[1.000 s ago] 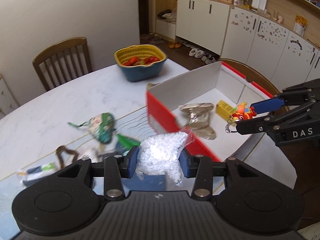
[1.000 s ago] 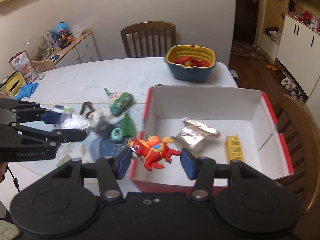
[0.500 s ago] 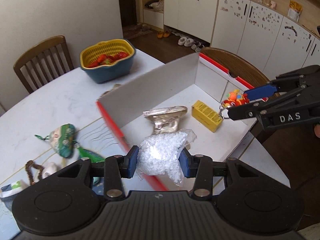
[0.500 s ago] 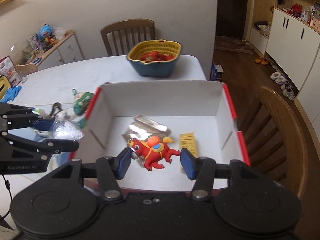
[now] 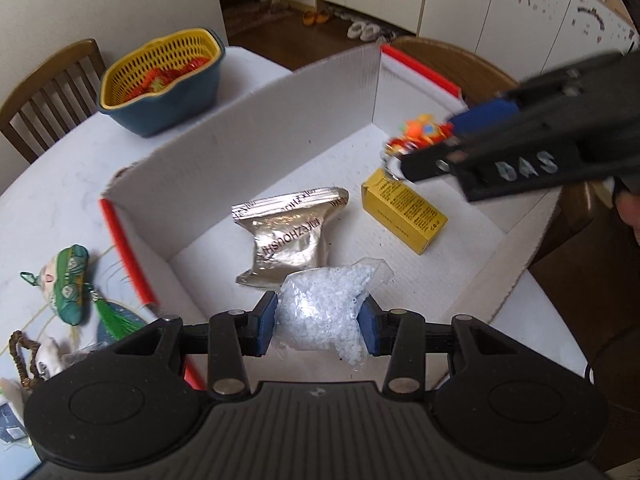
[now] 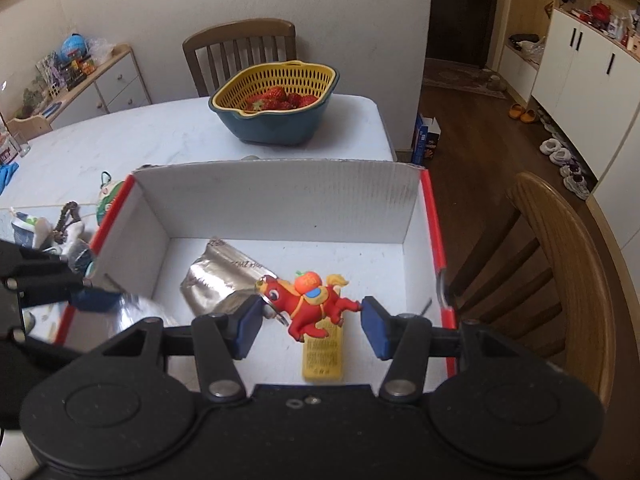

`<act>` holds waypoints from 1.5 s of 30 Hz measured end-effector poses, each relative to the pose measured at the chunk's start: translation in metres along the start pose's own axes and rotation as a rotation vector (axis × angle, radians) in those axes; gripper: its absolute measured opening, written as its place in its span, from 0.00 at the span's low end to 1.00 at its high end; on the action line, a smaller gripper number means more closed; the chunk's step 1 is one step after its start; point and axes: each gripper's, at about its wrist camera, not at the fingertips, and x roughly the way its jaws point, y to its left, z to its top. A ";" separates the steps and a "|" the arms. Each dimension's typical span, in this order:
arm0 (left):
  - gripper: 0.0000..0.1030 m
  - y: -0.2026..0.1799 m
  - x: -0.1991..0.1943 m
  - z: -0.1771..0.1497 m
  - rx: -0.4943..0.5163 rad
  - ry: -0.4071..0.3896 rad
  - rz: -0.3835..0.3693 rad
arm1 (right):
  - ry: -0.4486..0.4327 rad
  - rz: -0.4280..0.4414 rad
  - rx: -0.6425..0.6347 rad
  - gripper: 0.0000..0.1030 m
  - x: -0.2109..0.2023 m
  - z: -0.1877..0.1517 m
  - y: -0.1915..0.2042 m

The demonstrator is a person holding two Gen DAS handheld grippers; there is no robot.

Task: Organize objects
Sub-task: 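Carry the bead bag with the left tool while the right tool carries the red horse into the box, then open both tools to release the bead bag and red horse into the box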

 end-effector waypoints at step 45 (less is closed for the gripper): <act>0.63 0.006 0.048 0.000 -0.032 0.145 -0.057 | 0.167 -0.003 0.016 0.57 0.082 0.028 -0.010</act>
